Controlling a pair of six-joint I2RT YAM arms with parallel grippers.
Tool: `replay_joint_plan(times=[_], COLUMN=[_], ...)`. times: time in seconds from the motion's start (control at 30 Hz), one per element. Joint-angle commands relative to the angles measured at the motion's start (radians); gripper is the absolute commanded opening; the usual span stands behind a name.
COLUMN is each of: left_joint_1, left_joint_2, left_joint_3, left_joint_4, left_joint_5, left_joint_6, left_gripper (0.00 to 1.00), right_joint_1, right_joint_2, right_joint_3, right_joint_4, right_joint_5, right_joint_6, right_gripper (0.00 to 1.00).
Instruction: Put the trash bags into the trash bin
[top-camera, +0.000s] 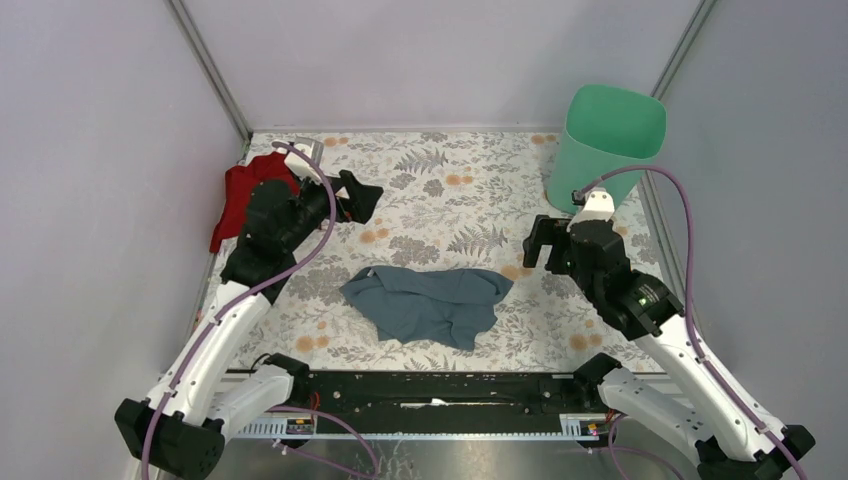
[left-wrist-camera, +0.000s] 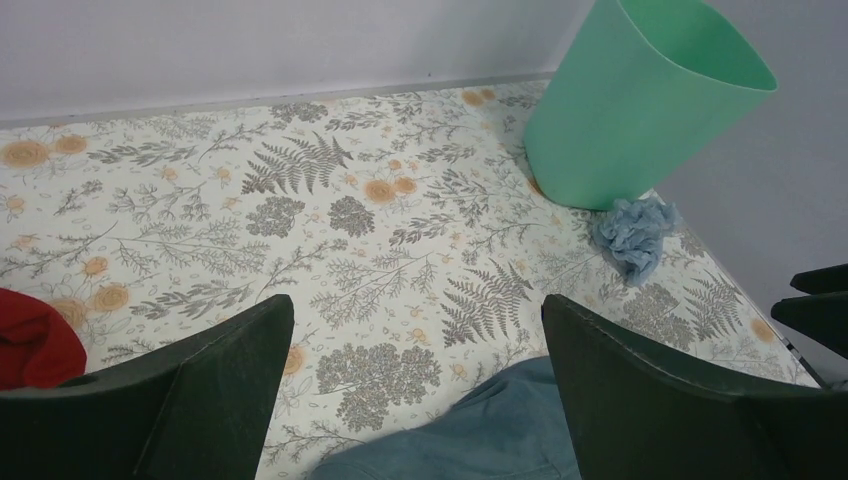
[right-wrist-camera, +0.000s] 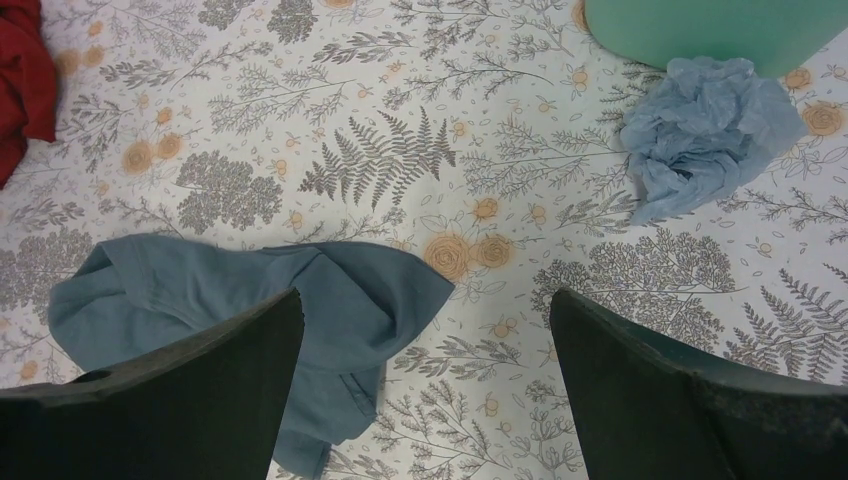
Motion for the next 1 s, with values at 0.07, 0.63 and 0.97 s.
replay_joint_plan(times=[0.07,0.63,0.97], left_joint_1=[-0.003,-0.003,-0.003], left_joint_2=[-0.016,-0.041,-0.041], left_joint_3=[0.060,0.059,0.059], left_joint_4=[0.034,0.027,0.029], left_joint_5=[0.001,-0.018,-0.007], left_joint_6=[0.018,0.006,-0.006], left_gripper=[0.99,0.99,0.99], right_joint_1=[-0.002,-0.117,-0.527], right_joint_2=[0.049,0.155,0.328], right_joint_3=[-0.032,-0.140,-0.146], right_joint_4=[0.067,0.190,0.350], right_joint_5=[0.045,0.148,-0.039], right_joint_6=[0.021,0.067,0.161], right_gripper=[1.00,1.00,1.00])
